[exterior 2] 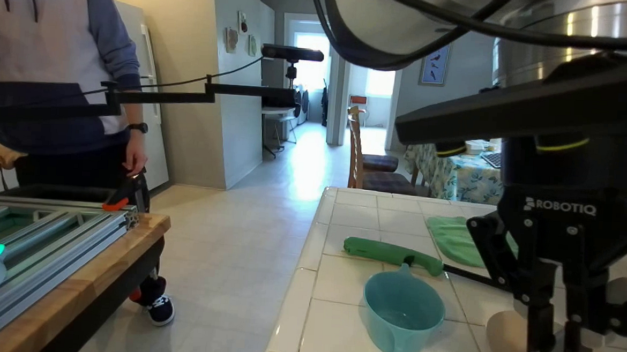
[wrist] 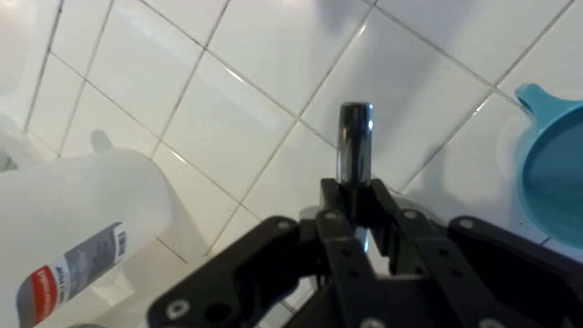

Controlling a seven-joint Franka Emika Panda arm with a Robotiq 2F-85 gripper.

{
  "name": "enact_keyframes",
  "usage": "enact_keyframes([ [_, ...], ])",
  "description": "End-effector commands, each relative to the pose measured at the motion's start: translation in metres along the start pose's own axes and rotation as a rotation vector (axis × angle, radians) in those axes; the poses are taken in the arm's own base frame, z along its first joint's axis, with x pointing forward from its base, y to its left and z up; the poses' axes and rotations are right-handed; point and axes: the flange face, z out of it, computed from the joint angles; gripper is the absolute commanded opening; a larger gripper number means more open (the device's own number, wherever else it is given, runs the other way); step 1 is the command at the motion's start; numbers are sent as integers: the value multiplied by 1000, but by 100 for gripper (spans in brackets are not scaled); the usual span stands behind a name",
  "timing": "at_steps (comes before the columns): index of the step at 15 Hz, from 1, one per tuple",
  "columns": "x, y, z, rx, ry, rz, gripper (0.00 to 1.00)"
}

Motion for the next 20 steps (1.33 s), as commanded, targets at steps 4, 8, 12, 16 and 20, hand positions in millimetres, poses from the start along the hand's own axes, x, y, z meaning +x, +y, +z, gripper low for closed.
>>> enact_keyframes([
  [4, -15, -3, 6, -111, -71, 32, 5],
  [8, -22, -14, 9, -189, -122, 20, 5],
  [12, -26, -24, 15, -249, -181, -33, 5],
  [16, -26, -35, 18, -281, -234, -112, 5],
  [20, -20, -49, 18, -304, -270, -173, 5],
])
